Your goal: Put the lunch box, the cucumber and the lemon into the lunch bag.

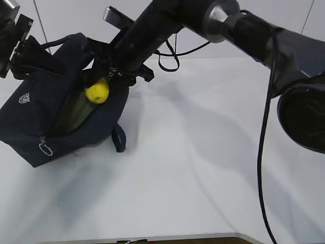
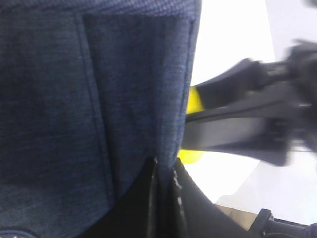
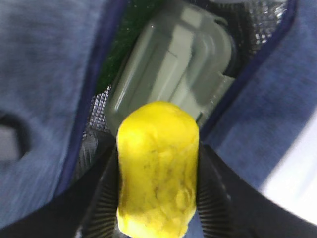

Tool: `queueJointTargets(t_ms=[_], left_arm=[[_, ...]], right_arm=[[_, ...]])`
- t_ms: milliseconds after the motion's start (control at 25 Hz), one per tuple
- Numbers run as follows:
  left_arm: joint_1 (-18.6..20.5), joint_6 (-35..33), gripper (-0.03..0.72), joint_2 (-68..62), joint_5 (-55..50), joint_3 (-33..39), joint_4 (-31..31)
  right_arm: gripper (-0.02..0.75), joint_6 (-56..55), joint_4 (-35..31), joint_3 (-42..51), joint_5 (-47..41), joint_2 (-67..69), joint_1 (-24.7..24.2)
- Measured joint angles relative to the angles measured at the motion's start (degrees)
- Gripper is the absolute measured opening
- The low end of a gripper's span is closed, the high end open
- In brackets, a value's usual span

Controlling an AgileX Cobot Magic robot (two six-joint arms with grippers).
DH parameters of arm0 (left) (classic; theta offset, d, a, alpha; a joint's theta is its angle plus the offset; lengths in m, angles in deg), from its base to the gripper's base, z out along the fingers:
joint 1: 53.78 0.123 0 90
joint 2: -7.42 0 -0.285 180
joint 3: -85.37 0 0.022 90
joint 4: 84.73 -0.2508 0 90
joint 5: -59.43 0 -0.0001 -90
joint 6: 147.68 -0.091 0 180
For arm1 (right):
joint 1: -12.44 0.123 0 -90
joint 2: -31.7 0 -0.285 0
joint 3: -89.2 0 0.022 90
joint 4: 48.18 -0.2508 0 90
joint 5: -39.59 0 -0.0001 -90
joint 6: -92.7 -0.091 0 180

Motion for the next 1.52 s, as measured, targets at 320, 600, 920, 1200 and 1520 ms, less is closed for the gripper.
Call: queueJointTargets(t_ms=[320, 600, 920, 1200, 1520], left_arm=[[0.0, 0.0, -0.015, 0.0, 0.0, 0.0, 0.3], [0.0, 0.0, -0.015, 0.0, 0.0, 0.0, 0.3], [0.0, 0.1, -0.015, 0.0, 0.0, 0.0, -0.7], [0.0, 0.1, -0.015, 0.0, 0.0, 0.0, -1.0], [0.0, 0.1, -0.015, 0.0, 0.0, 0.0, -1.5]], right_arm=[[0.396, 1.2, -2.7, 0.0, 7.0, 0.9, 1.4], [0.504, 1.3, -2.8, 0.0, 7.1, 1.5, 1.5], [0.51, 3.5, -2.0, -3.3, 0.6, 1.5, 0.9], [0.51, 4.1, 4.8, -8.5, -2.8, 1.5, 0.9], [0.51, 1.6, 10.9, -8.7, -3.3, 1.5, 0.8]])
